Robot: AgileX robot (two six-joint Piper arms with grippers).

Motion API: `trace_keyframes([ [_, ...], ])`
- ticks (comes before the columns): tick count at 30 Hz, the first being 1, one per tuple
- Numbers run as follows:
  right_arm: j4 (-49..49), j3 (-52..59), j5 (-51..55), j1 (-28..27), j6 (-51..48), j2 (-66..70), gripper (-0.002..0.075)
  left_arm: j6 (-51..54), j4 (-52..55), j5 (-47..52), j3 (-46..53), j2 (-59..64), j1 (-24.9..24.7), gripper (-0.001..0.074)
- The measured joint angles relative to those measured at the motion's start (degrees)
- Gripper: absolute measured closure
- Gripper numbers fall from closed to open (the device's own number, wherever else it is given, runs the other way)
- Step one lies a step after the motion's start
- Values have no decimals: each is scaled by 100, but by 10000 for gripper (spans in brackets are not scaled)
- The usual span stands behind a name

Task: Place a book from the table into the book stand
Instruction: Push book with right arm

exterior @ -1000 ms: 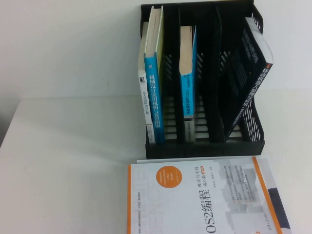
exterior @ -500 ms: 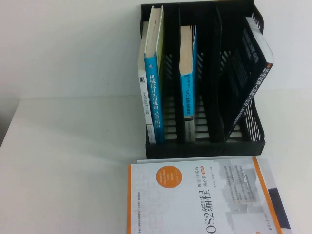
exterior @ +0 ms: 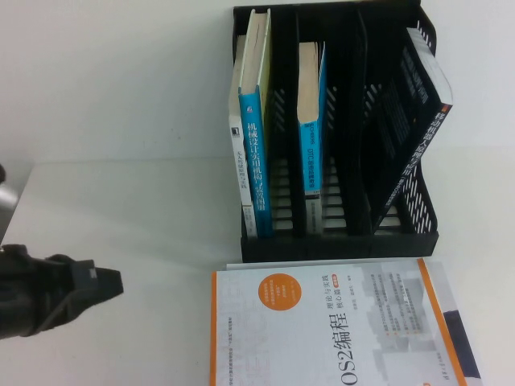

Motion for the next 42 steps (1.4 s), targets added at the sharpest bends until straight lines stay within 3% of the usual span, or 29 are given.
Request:
trace_keyframes([
  [11,1276,-1271,1012,110,-268,2444,729,285,-181,375,0,1004,0,738],
  [19,3633,-1280,1106,-968,-1711,3847,729,357,-225,388,-11,1025,0,738],
  [22,3762,-1296,1106,-1276,-2025,4005,729,357,-225,388,-11,1025,0,738],
  [29,3748,-1306,1093,-1313,-2170,4258,729,214,-225,323,-32,1223,0,728],
  [37,3792,-1308,804,-1170,-2212,4799,729,77,-215,453,-42,1899,0,570],
  [42,3854,-1318,763,-1074,-2222,5085,729,-105,-270,501,-42,2189,0,363],
])
